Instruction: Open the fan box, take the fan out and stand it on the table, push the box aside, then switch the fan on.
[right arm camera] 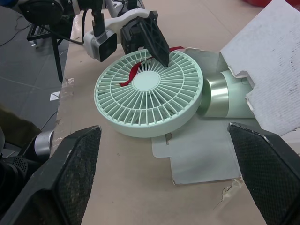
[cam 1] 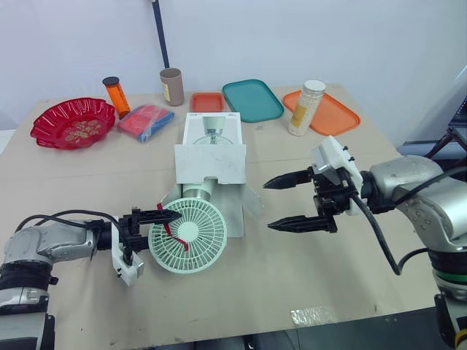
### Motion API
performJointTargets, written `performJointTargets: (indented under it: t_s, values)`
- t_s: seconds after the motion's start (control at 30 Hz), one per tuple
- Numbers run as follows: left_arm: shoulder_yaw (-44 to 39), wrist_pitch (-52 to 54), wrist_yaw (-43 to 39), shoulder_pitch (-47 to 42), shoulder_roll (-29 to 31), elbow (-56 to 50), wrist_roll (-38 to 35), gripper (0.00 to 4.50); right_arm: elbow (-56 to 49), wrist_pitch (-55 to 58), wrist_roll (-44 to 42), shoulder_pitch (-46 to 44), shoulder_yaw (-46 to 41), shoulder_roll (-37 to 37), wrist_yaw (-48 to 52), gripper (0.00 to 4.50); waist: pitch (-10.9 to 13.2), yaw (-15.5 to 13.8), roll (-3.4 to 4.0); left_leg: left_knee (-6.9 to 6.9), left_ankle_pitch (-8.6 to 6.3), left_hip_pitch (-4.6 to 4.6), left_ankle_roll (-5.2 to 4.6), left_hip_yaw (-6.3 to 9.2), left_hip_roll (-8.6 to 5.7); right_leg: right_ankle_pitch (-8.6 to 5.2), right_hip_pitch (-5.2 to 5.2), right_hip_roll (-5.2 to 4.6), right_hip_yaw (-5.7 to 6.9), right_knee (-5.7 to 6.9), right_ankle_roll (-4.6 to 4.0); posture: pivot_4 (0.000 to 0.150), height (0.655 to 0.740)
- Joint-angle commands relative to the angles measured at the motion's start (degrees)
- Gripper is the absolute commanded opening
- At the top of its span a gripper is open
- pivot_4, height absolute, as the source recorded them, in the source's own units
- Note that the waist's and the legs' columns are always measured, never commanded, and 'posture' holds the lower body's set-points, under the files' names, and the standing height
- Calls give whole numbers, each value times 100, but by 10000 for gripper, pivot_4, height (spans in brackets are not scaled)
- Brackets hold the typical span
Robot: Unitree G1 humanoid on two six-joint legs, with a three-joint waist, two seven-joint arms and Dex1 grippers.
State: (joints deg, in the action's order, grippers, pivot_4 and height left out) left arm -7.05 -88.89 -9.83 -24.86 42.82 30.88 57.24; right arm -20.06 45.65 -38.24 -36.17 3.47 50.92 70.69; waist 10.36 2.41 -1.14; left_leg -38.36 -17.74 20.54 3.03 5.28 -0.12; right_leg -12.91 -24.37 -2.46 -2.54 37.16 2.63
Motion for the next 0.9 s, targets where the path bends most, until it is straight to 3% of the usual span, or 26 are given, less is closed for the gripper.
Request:
performJointTargets:
  t_s: [0.03,0.13,0.33,0.43,0.53,0.9]
  values:
    - [182,173,613,-31,208,-154,263,29538,-147,-42,-88,-97,-187,72,-20,45000,-1,-1,-1,0,0,0,0,0,0,0,0,0,0,0,0,1500,7400]
    - [334,308,921,2,277,-245,370,23910,-138,-57,-72,-102,-176,76,-11,45000,-8,-2,-5,-1,0,0,0,0,0,0,0,-1,0,1,0,1500,7400]
    - [723,613,1559,127,531,-470,510,23910,-157,-71,-62,-92,-161,77,-2,45000,-21,3,3,-1,0,-5,-1,-4,1,0,0,-1,0,7,0,1500,7400]
    - [872,728,1801,190,648,-585,476,20660,-154,-85,-51,-98,-147,69,3,45000,-22,2,2,-2,0,-5,0,-4,0,0,0,-2,0,8,0,1500,7400]
    - [984,827,1966,256,778,-725,391,20339,-141,-95,-37,-111,-132,55,3,45000,-23,9,3,-1,-2,-6,-3,-5,1,0,0,-2,0,8,0,1500,7400]
    - [977,1195,1659,494,1173,-1405,-838,20339,-124,-184,-5,-90,-104,-10,-36,45000,-22,9,3,-2,-4,-5,-6,-6,1,0,0,-2,0,7,0,1500,7400]
